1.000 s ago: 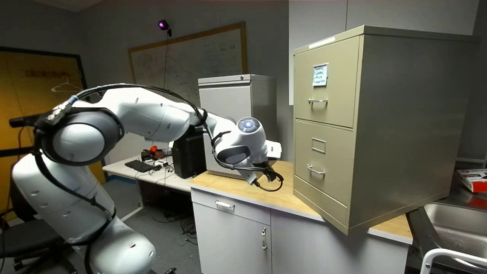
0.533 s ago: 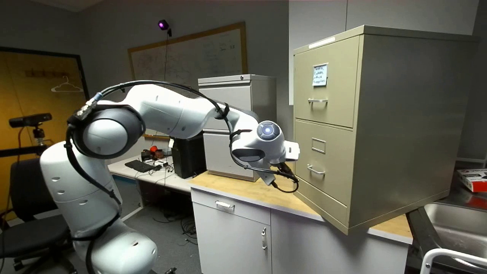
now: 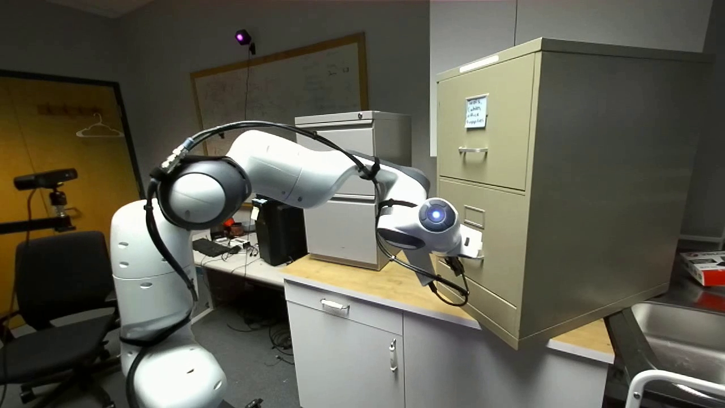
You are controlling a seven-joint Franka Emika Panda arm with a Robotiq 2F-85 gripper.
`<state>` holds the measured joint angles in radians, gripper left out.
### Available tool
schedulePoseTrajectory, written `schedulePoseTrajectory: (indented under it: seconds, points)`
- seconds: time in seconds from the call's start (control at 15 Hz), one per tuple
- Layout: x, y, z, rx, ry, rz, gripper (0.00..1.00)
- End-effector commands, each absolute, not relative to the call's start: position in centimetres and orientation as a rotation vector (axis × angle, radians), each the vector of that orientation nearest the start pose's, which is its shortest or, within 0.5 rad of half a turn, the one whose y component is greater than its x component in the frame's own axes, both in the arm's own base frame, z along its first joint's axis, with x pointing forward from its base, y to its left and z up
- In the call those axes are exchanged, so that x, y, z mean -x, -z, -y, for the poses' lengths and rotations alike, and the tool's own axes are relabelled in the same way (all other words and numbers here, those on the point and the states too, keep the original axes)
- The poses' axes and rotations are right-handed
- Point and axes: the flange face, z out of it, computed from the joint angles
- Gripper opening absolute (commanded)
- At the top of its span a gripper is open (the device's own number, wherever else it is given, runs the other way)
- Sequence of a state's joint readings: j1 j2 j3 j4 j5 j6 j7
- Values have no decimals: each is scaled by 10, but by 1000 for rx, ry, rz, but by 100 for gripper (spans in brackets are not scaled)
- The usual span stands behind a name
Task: Open the bottom drawer of the right cabinet
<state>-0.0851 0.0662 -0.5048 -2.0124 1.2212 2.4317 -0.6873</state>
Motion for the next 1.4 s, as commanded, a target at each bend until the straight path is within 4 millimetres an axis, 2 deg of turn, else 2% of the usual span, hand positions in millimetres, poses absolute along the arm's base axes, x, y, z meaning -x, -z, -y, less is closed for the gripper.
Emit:
schedulePoseTrajectory:
  seconds: [0.0,0.27,0.6,0.8,0.93,1.07,1.2,1.33]
  points:
    - [-520,-458,362,2150,1032,-964,100]
    - [-534,-452,390,2065,1025,-1043,100]
    - [-565,-450,405,2017,994,-1094,100]
    - [-582,-433,405,2049,928,-1115,100]
    - [-588,-406,403,2090,853,-1138,100]
    - [-589,-374,398,2129,773,-1165,75]
    - [-587,-363,395,2112,724,-1195,62]
    - [-584,-365,387,2115,698,-1183,47]
